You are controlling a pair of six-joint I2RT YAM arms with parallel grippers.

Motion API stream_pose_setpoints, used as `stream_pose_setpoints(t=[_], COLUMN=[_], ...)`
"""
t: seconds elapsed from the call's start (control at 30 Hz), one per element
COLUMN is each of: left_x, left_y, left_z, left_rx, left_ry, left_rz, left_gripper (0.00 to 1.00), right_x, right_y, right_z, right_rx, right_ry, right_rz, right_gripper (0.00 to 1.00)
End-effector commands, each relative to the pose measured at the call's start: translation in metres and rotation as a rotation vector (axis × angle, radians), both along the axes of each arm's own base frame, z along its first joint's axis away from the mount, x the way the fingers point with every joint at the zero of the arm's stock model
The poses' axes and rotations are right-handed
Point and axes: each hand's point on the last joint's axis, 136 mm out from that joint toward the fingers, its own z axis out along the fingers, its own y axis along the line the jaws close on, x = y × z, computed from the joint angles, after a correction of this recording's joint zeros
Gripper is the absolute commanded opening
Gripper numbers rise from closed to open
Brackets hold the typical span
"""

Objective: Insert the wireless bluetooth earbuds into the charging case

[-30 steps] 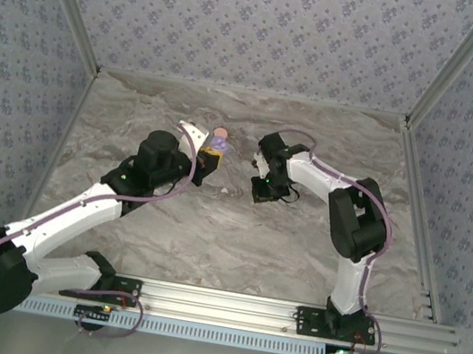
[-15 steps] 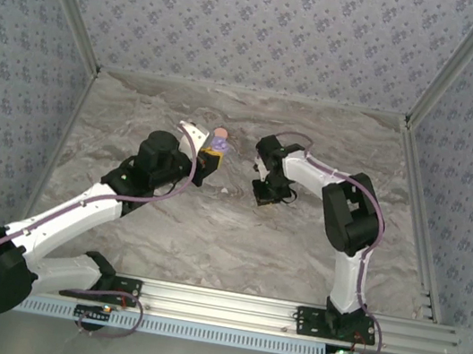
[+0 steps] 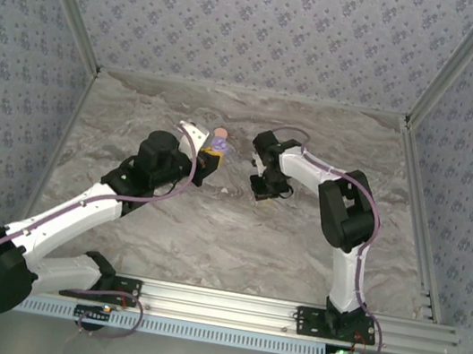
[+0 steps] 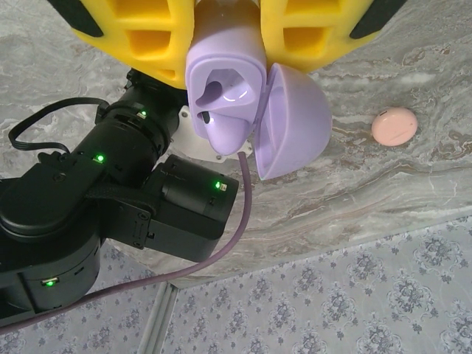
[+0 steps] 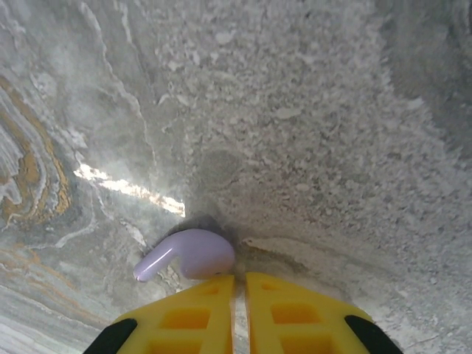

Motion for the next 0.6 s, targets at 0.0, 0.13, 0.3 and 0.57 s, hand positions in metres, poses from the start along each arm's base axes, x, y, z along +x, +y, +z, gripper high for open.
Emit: stream_pose_setpoints(t=[0.0, 0.13, 0.3, 0.57], left_x=[0.001, 0.000, 0.000, 0.000], left_y=[-0.004, -0.004, -0.004, -0.004], left_z=[0.031, 0.031, 0.032, 0.031], left_rx=[-0.048, -0.046, -0.047, -0.045], left_ry=[-0.060, -0.061, -0.061, -0.060], left_rz=[-0.011, -0.014, -0.014, -0.015], left_gripper=[0.13, 0.13, 0.13, 0.13], right_x=[0.014, 0.016, 0.017, 0.019], right_y=[0.005, 0.010, 0.013, 0.002], right_z=[0.002, 0.002, 0.004, 0.023], right_rx=[-0.005, 0.007, 0.021, -0.014], right_ry=[-0.039, -0.040, -0.041, -0.087], right_rz=[-0.016, -0.007, 0.003, -0.014], right_gripper=[0.13, 0.14, 0.14, 0.17])
